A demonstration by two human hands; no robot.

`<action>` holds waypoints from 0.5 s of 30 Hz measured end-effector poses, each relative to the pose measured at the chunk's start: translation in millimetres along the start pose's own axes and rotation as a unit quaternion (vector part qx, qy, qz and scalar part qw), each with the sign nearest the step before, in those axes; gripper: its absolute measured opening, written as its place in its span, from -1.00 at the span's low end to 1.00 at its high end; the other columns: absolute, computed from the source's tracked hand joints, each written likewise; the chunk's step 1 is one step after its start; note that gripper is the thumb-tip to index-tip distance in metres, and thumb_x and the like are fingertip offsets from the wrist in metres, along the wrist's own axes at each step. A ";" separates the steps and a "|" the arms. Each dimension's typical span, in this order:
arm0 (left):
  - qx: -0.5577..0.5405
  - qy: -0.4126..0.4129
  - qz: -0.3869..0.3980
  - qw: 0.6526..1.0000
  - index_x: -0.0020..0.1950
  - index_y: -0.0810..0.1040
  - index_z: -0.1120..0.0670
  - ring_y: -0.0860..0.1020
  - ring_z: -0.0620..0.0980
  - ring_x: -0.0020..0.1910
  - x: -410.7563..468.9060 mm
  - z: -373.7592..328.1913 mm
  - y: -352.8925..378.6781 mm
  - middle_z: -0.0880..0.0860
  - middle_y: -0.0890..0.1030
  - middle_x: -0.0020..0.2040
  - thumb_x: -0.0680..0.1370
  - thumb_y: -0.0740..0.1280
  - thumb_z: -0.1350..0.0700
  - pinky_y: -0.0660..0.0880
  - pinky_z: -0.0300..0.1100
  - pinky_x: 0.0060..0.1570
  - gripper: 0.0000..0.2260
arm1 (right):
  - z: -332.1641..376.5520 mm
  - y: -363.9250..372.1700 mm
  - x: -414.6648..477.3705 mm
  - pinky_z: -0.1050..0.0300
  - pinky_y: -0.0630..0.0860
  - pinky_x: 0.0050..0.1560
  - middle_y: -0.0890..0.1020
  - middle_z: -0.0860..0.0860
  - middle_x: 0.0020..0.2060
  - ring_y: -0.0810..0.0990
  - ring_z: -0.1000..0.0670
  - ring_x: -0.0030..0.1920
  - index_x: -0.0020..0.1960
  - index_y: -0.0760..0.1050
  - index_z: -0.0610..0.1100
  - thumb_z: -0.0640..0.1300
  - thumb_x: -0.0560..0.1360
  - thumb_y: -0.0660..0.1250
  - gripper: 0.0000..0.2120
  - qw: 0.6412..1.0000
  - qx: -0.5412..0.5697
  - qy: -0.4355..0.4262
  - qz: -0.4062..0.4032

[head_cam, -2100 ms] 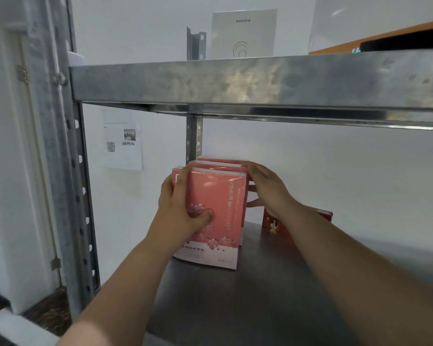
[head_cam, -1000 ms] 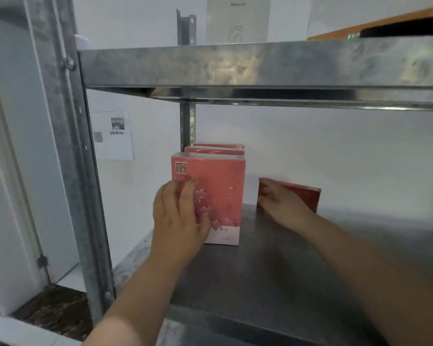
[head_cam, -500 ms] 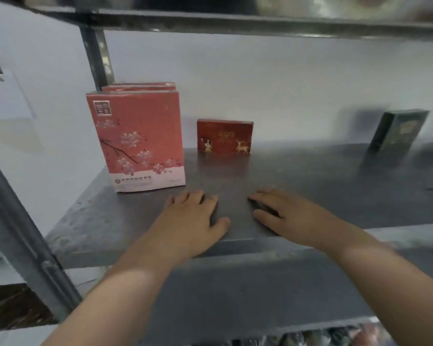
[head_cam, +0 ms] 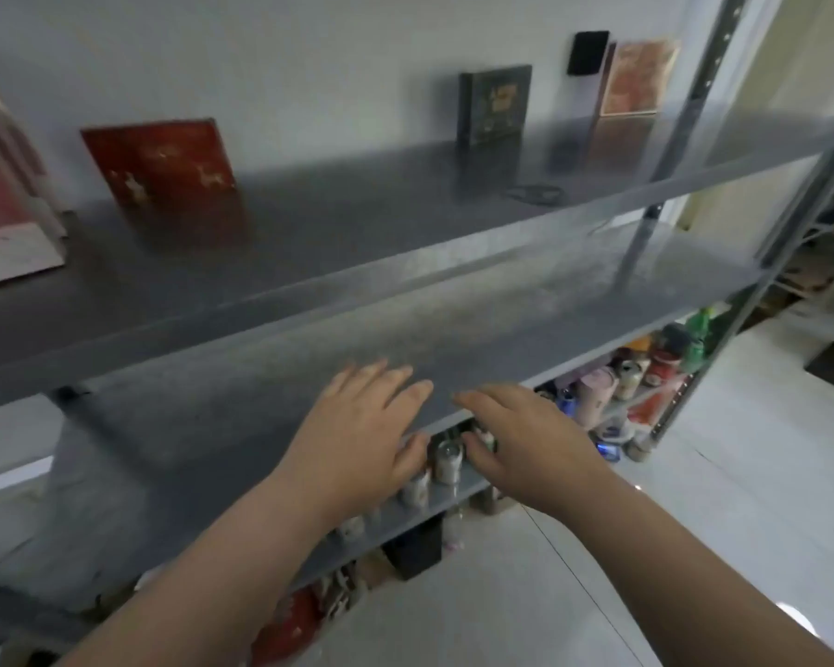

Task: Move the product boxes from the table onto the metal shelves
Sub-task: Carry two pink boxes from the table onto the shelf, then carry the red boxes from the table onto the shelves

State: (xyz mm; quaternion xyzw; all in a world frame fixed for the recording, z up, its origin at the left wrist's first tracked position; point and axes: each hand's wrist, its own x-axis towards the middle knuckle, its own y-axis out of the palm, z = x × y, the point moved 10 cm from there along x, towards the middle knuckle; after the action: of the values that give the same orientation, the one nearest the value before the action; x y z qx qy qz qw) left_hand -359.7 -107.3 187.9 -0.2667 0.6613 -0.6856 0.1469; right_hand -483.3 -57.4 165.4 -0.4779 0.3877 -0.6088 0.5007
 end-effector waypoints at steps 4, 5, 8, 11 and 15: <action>-0.059 0.043 0.073 0.995 0.22 0.58 0.03 0.59 0.07 0.06 17.2 -108.1 68.3 -0.01 0.62 0.09 0.51 0.18 -0.11 0.53 0.01 0.03 -0.61 | -82.4 18.7 -108.8 0.04 0.55 0.00 0.62 0.06 0.14 0.58 -0.05 0.15 0.35 0.49 0.07 0.02 0.58 0.22 -0.65 0.990 0.012 0.123 0.063; -0.059 0.056 0.100 0.992 0.23 0.56 0.01 0.58 0.06 0.07 19.9 -135.2 84.3 -0.03 0.60 0.09 0.51 0.16 -0.14 0.52 0.01 0.02 -0.59 | -101.8 22.3 -135.0 0.04 0.54 0.01 0.61 0.07 0.16 0.56 -0.03 0.18 0.35 0.48 0.09 0.03 0.59 0.20 -0.66 0.986 0.015 0.149 0.068; -0.059 0.111 0.154 0.980 0.33 0.49 -0.02 0.51 0.04 0.17 26.2 -212.6 126.7 -0.05 0.56 0.18 0.52 0.05 -0.20 0.47 0.00 0.12 -0.50 | -151.6 31.8 -211.5 0.05 0.53 0.12 0.57 0.11 0.26 0.51 0.00 0.27 0.40 0.43 0.10 0.07 0.62 0.17 -0.64 0.970 0.030 0.230 0.077; -0.060 0.178 0.188 0.964 0.40 0.47 -0.02 0.50 0.03 0.23 29.9 -282.6 157.5 -0.04 0.56 0.26 0.52 0.02 -0.22 0.45 -0.04 0.19 -0.45 | -186.2 40.8 -281.9 0.05 0.50 0.12 0.57 0.09 0.26 0.51 -0.01 0.28 0.41 0.41 0.08 0.11 0.62 0.16 -0.61 0.950 0.031 0.300 0.086; -0.050 0.281 0.241 0.927 0.47 0.39 -0.04 0.44 -0.01 0.32 27.6 -363.5 191.0 -0.07 0.50 0.35 0.48 -0.08 -0.26 0.38 -0.06 0.31 -0.35 | -212.6 54.7 -366.7 0.06 0.47 0.06 0.57 0.07 0.21 0.52 -0.03 0.23 0.39 0.41 0.07 0.13 0.61 0.15 -0.62 0.912 0.043 0.397 0.093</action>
State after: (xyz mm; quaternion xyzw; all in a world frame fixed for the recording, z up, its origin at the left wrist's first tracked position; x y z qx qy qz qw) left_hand -614.7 162.8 10.6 0.0977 0.7530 -0.6426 0.1024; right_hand -661.1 289.9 -9.1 -0.1362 0.5705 -0.7153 0.3800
